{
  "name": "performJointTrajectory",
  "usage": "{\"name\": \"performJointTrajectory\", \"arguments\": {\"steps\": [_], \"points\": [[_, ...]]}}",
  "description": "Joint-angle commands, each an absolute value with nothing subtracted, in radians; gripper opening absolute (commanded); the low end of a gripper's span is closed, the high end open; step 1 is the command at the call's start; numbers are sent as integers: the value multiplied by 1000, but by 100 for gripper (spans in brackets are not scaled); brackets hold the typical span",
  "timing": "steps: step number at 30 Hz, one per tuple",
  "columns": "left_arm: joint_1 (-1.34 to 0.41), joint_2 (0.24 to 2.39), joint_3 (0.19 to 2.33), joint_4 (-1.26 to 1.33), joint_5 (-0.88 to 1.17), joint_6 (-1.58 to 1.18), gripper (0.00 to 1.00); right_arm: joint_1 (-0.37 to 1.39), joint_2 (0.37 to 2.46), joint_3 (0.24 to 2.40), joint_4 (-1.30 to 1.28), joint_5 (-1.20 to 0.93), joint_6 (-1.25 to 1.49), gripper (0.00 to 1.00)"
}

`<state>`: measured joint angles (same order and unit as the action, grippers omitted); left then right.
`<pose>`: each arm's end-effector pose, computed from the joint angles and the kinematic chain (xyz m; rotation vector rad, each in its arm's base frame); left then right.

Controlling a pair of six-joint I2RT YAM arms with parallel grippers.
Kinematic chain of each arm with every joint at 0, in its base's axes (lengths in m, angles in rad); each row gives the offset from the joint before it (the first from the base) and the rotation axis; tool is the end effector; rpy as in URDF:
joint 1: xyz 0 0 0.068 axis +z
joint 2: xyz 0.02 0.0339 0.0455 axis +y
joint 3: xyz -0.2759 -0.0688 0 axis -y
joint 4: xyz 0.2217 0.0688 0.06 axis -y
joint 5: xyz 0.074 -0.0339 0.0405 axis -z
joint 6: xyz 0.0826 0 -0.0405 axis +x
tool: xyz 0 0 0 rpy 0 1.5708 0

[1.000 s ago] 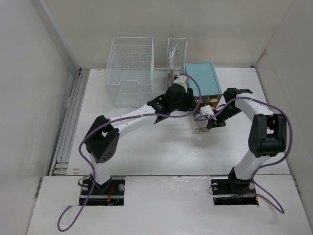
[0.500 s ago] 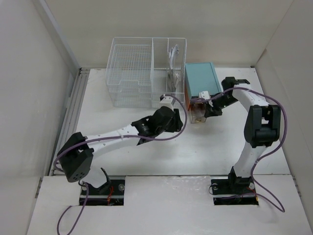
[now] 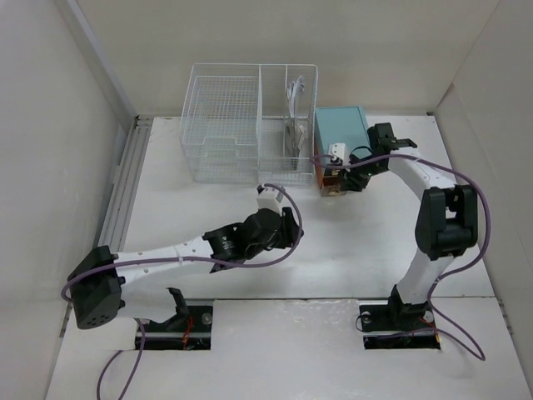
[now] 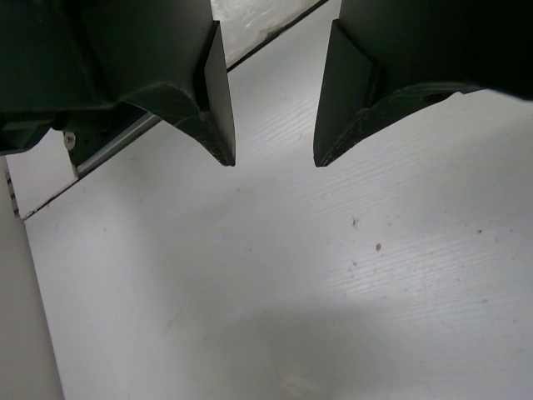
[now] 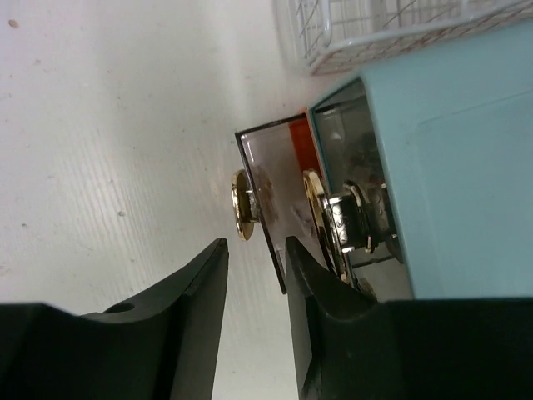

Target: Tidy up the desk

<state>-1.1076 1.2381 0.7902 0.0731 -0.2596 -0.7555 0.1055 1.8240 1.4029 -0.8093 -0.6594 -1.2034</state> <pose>0.1525 -0.2579 0.2760 0.1800 2.0554 -0.9635 0.3551 0.0885 0.2134 -1.6196 1.8722 0.4998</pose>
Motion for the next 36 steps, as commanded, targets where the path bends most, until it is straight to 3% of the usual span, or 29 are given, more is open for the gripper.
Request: {"name": "performJointTrajectory", "arguments": {"steps": [1, 6, 12, 21, 36], "points": [[-1129, 1180, 755, 103, -290, -799, 39, 114, 1707, 1378, -728, -678, -1166, 40], [-1138, 1141, 713, 123, -290, -808, 39, 114, 1664, 1345, -848, -704, -1264, 18], [-1147, 1111, 680, 132, -290, -827, 39, 127, 1736, 1327, -966, -637, -1413, 6], [-1157, 1039, 597, 143, -290, -868, 39, 219, 1778, 1296, -800, -465, -1358, 4], [-1166, 965, 560, 114, -311, -887, 39, 383, 1799, 1192, -189, 88, -1031, 4]]}}
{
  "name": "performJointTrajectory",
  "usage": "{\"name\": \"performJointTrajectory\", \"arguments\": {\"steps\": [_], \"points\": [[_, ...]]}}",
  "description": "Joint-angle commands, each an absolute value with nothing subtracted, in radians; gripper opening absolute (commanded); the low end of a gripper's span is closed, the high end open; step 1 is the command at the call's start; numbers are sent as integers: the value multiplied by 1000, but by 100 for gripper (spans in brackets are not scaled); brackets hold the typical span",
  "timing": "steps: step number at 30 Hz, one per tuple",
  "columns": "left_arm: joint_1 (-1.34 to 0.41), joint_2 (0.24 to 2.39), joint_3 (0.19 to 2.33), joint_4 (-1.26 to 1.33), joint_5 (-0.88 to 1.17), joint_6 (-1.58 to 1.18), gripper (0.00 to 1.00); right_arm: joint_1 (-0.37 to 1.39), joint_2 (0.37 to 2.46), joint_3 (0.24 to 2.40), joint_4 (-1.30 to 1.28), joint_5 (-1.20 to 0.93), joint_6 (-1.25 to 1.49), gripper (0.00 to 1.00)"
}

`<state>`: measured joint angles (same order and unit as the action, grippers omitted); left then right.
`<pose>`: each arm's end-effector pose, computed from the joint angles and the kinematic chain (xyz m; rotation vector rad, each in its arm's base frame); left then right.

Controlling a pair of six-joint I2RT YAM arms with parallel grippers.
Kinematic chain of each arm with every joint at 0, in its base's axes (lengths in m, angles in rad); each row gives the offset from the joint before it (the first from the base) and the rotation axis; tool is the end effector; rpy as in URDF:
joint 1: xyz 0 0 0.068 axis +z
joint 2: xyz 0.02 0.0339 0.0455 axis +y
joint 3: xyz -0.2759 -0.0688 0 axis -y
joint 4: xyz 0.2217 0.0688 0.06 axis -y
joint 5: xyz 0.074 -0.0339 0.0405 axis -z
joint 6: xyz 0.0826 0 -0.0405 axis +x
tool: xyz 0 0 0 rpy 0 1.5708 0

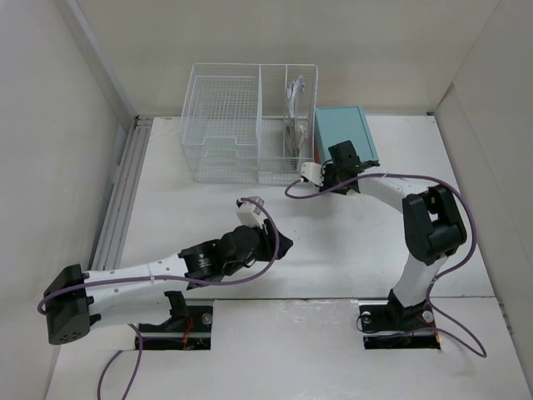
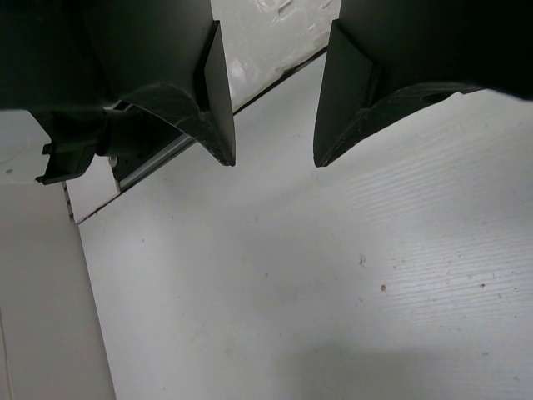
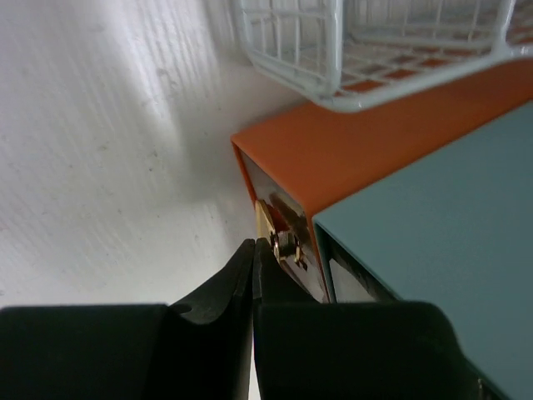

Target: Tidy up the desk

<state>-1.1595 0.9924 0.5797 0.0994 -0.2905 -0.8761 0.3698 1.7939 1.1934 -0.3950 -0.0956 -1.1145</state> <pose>0.1184 -0.2124 0.2634 0.0725 2.0296 -1.0945 0.3541 0.1457 0.1757 -1.7620 1.8676 -0.1619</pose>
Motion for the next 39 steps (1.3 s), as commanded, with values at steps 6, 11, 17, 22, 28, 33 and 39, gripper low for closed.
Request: {"name": "performJointTrajectory", "arguments": {"steps": [6, 11, 17, 22, 28, 33, 39], "points": [[-1166, 946, 560, 114, -311, -887, 39, 393, 1767, 1178, -164, 141, -1041, 3], [-1177, 916, 551, 114, -311, -887, 39, 367, 1671, 1235, -664, -358, -1227, 3], [-1186, 897, 581, 114, -282, -813, 46, 345, 1528, 1256, -844, -543, -1263, 10], [-1186, 849, 626, 77, -300, -747, 68, 286, 1395, 1198, -560, -349, -927, 11], [-1186, 782, 770, -89, -461, -655, 100, 54, 1132, 1125, -260, -409, -413, 79], [-1177, 747, 893, -248, -644, -560, 100, 17, 977, 1088, -213, -332, -22, 100], [-1132, 767, 966, -368, -807, -560, 100, 17, 799, 1074, -291, -126, 35, 100]]}}
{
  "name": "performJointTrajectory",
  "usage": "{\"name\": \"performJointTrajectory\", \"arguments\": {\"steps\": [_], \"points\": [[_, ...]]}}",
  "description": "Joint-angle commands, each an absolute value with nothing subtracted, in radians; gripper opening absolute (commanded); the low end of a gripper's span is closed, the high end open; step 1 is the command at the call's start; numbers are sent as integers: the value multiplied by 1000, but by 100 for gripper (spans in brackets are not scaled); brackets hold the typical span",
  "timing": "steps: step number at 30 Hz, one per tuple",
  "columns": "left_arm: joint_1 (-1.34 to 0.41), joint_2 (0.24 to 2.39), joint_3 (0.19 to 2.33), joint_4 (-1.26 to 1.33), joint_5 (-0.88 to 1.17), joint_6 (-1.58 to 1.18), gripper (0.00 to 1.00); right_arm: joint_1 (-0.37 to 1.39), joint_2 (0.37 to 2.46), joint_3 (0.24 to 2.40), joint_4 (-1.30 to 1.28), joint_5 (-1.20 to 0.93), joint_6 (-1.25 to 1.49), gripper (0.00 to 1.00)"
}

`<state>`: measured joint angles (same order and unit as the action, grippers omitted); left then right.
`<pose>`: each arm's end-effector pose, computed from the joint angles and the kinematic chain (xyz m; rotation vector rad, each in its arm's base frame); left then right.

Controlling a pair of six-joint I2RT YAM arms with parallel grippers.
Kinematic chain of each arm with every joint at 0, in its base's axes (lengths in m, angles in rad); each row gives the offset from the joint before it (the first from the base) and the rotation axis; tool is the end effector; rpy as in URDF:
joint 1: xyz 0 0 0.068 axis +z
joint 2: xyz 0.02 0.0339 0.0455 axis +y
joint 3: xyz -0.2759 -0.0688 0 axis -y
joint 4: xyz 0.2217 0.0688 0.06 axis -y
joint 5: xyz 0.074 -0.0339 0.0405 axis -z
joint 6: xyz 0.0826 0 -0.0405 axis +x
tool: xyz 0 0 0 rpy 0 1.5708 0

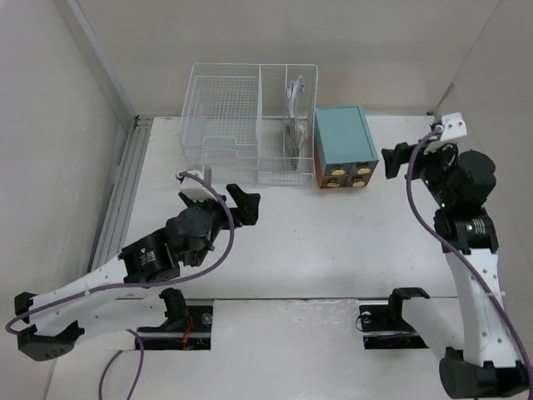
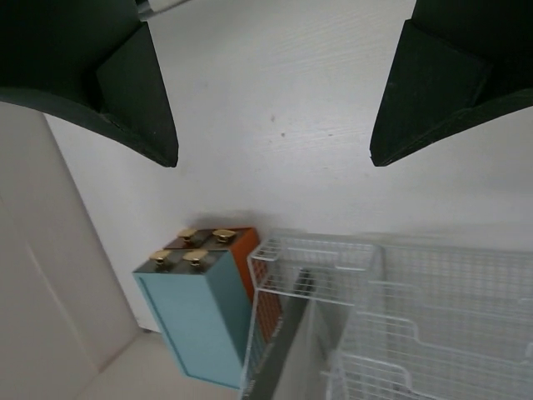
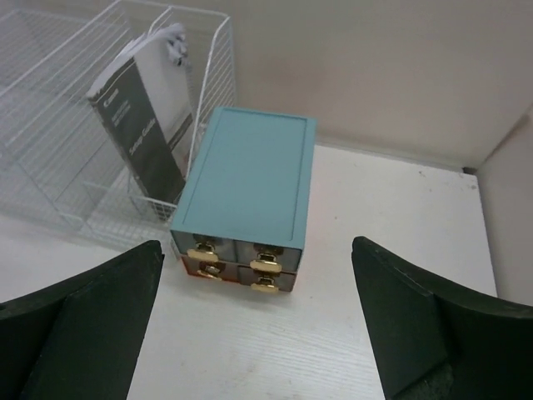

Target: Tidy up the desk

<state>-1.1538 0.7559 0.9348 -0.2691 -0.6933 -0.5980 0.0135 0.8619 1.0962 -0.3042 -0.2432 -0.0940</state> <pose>0.1146 -0.1283 0.3889 -0.0693 1.6945 -0.7577 0.1956 0.0225 0.4220 -0.2730 1.6175 0.1379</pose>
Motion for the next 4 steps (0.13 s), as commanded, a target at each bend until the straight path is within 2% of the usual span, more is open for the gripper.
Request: {"name": "performJointTrajectory", "arguments": {"steps": [1, 4], "points": [[-1132, 776, 957, -368, -798, -551, 100, 17, 773, 1065, -291, -126, 14, 100], [-1123, 788, 917, -331, -766, -560, 100, 17, 646, 991, -291, -149, -11, 100]]}}
